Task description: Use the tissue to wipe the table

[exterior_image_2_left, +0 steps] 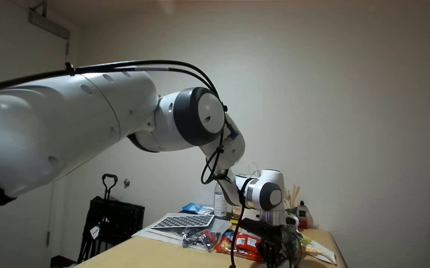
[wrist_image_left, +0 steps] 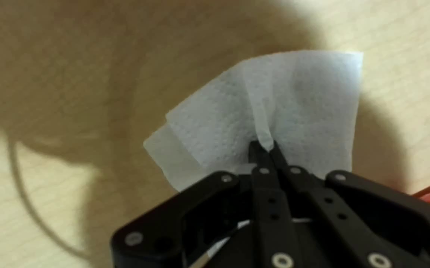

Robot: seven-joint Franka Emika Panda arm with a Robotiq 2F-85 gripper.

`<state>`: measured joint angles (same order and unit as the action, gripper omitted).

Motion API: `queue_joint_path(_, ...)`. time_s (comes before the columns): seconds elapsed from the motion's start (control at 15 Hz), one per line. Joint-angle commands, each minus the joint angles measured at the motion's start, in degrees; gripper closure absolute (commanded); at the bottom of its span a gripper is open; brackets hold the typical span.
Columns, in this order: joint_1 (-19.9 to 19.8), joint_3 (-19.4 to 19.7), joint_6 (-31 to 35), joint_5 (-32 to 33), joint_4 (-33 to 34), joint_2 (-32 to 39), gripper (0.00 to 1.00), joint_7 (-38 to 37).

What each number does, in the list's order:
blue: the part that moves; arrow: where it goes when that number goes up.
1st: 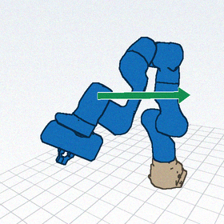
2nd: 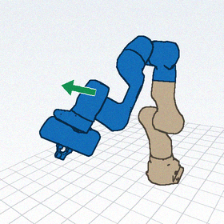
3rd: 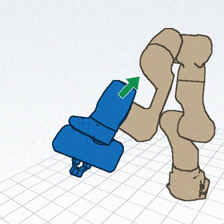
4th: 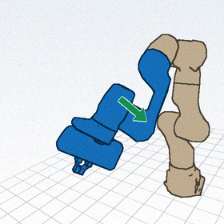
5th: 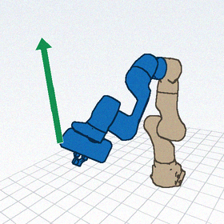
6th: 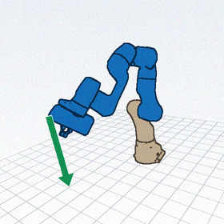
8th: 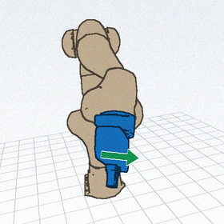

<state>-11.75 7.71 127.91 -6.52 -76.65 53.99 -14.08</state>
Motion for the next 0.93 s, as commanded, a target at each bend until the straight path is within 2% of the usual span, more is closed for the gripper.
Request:
queue_joint_path(0.0,1.6,-1.4,-3.4,0.7,-0.3,0.8,1.0,2.3)
queue_joint_path(0.27,4.8,-2.0,-6.6,2.8,0.5,0.8,1.0,3.7)
queue_joint_path(0.33,3.7,-1.1,-5.7,1.8,1.4,0.1,1.0,1.6)
queue_joint_path(0.67,4.1,-1.0,-5.8,2.0,1.5,0.2,1.0,1.5)
queue_joint_path(0.87,6.4,-2.6,-7.3,2.5,1.6,0.9,1.0,2.5)
